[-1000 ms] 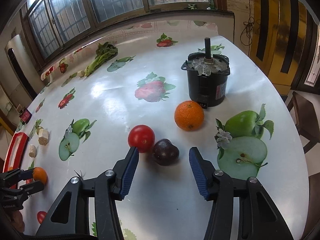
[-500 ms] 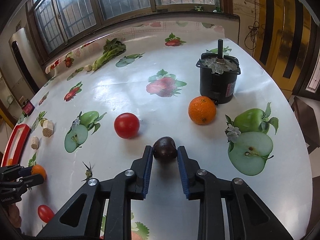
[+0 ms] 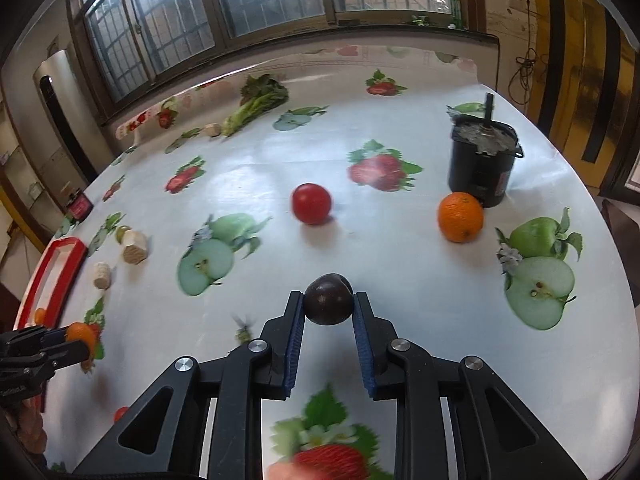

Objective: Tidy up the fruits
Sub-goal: 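Carry the held orange toward the red tray while the right tool lifts the plum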

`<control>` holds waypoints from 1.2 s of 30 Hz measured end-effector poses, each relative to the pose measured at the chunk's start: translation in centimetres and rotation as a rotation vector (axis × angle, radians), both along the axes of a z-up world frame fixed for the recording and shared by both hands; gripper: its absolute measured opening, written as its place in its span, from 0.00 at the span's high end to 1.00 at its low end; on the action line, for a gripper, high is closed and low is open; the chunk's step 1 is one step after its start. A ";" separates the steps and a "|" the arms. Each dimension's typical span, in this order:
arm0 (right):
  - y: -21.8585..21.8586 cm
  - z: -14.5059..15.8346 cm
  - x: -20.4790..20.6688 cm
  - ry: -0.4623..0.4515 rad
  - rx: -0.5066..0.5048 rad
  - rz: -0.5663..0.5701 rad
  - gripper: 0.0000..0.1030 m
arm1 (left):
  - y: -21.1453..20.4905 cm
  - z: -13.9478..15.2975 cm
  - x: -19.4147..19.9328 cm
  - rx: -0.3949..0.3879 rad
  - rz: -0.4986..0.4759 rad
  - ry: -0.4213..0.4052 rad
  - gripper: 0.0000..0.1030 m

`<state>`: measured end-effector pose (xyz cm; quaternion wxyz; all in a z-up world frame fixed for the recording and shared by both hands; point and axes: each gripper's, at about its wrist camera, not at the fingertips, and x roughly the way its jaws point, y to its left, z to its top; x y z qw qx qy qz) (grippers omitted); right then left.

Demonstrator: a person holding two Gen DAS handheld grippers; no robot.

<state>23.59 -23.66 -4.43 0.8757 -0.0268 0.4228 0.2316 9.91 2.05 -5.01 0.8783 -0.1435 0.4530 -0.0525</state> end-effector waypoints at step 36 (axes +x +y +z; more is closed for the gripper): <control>17.1 2.7 -15.0 0.021 0.141 0.354 0.76 | 11.5 3.0 -12.0 0.110 0.330 -0.095 0.69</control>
